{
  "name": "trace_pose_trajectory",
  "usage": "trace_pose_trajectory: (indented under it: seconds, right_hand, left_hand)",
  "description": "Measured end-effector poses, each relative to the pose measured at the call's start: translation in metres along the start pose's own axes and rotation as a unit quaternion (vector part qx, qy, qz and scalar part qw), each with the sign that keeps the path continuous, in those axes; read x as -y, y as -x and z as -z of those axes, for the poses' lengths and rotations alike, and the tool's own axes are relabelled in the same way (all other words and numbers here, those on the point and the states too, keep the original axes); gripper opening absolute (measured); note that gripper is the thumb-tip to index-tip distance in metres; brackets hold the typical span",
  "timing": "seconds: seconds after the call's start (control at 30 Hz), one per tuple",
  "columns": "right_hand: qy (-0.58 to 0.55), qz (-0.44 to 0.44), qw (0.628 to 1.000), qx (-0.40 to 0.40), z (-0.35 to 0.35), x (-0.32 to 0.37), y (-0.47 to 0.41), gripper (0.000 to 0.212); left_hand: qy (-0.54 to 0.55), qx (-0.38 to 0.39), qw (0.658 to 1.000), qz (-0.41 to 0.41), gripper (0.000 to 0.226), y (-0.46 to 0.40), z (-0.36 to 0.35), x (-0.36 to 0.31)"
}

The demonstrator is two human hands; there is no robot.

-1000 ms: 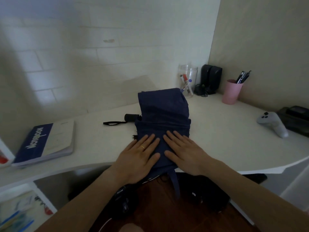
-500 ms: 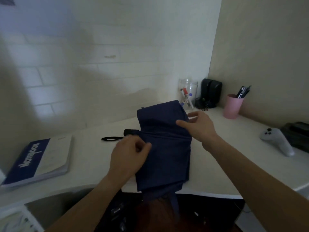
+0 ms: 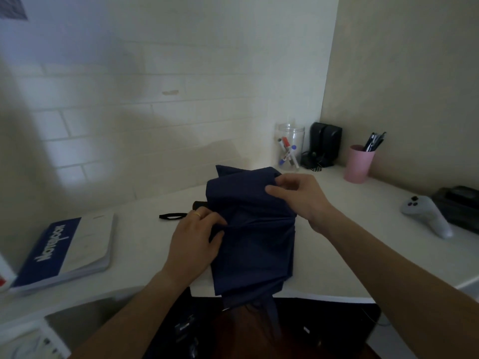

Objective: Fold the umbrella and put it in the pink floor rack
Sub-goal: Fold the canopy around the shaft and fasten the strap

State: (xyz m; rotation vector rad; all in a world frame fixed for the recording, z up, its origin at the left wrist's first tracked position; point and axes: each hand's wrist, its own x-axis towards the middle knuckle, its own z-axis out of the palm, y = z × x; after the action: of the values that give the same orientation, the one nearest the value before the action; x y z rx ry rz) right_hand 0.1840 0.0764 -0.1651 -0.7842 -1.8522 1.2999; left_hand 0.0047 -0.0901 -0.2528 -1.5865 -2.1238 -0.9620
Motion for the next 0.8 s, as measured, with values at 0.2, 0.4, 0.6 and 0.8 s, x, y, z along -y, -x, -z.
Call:
trace_pose_trajectory:
  seconds: [0.2, 0.4, 0.6, 0.8]
  right_hand:
    - [0.141, 0.196, 0.97, 0.007, 0.019, -0.019, 0.043, 0.018]
    - [0.186, 0.254, 0.945, 0.083, 0.032, -0.053, 0.078, 0.021]
    - [0.241, 0.252, 0.935, 0.063, 0.031, -0.069, 0.083, 0.031]
    - [0.322, 0.296, 0.897, 0.068, 0.033, -0.064, 0.087, 0.043]
  left_hand:
    - [0.024, 0.017, 1.0, -0.006, 0.027, 0.038, 0.019, -0.006]
    - [0.191, -0.071, 0.965, 0.168, 0.067, 0.053, 0.032, -0.015]
    - [0.01, -0.08, 0.991, -0.11, 0.018, 0.041, 0.033, -0.013]
    - [-0.015, 0.002, 0.972, -0.233, 0.008, 0.061, 0.038, -0.016]
